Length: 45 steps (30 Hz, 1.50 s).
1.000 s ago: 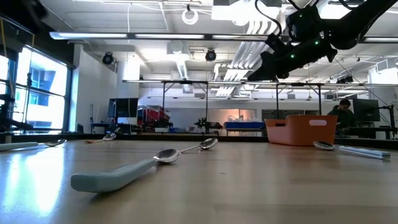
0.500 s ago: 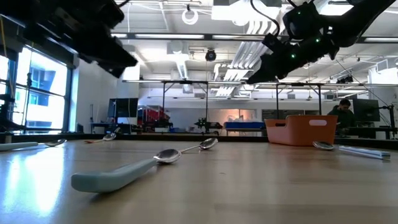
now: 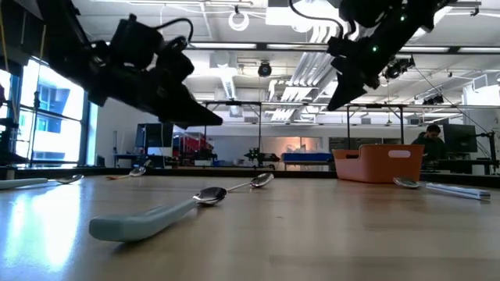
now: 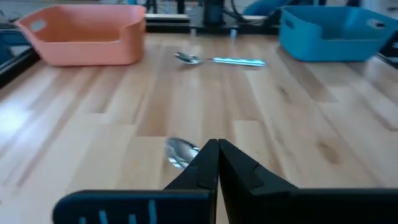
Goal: Sort silverware by color (type)
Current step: Put the top left blue spoon into the orange bin
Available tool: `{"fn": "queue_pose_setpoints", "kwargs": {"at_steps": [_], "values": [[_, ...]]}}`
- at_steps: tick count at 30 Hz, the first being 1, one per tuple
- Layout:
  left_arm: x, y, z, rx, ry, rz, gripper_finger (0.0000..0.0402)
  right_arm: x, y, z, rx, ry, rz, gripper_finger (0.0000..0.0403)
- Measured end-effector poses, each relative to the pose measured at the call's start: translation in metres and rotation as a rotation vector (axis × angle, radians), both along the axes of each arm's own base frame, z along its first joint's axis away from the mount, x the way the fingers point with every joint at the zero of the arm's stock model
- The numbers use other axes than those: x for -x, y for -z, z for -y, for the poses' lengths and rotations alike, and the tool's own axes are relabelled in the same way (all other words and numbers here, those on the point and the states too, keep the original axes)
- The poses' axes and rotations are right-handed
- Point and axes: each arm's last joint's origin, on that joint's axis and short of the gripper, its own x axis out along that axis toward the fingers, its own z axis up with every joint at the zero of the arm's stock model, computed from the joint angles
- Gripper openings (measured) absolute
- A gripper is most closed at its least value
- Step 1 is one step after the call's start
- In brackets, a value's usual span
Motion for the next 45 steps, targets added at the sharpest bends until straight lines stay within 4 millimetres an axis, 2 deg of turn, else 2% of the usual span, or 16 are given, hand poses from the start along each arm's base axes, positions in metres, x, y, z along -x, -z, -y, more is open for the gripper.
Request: {"fn": "queue_pose_setpoints", "kwargs": {"at_steps": [5,9,18,22,26,37,41,45], "values": [[0.000,0.008,-0.023,0.022,-0.003,0.043,0.0000,0.002,-0.007,-0.019,-0.094,0.034,-0.046,0.0001],[0.003,0.007,-0.037,0.014,-0.055,0.077,0.0001,0.007,-0.009,-0.033,-0.165,0.067,-0.100,0.0023],[0.003,0.003,-0.042,-0.077,-0.055,0.121,0.0001,0.020,-0.002,-0.050,-0.349,0.197,-0.162,0.0112],[0.004,0.003,-0.047,-0.105,-0.110,0.118,0.0001,0.022,-0.001,-0.052,-0.406,0.241,-0.159,0.0134],[0.007,0.004,-0.053,-0.173,-0.158,0.100,0.0001,0.021,-0.001,-0.053,-0.429,0.203,-0.170,0.0145],[0.012,0.003,-0.067,-0.233,-0.199,0.091,0.0001,0.002,0.003,-0.048,-0.413,0.114,-0.111,0.0147],[0.015,0.004,-0.072,-0.234,-0.235,0.078,0.0001,-0.010,0.009,-0.050,-0.375,0.000,-0.129,0.0147],[0.019,0.005,-0.080,-0.194,-0.362,0.043,0.0001,-0.030,0.019,-0.044,-0.321,-0.135,-0.116,0.0146]]}}
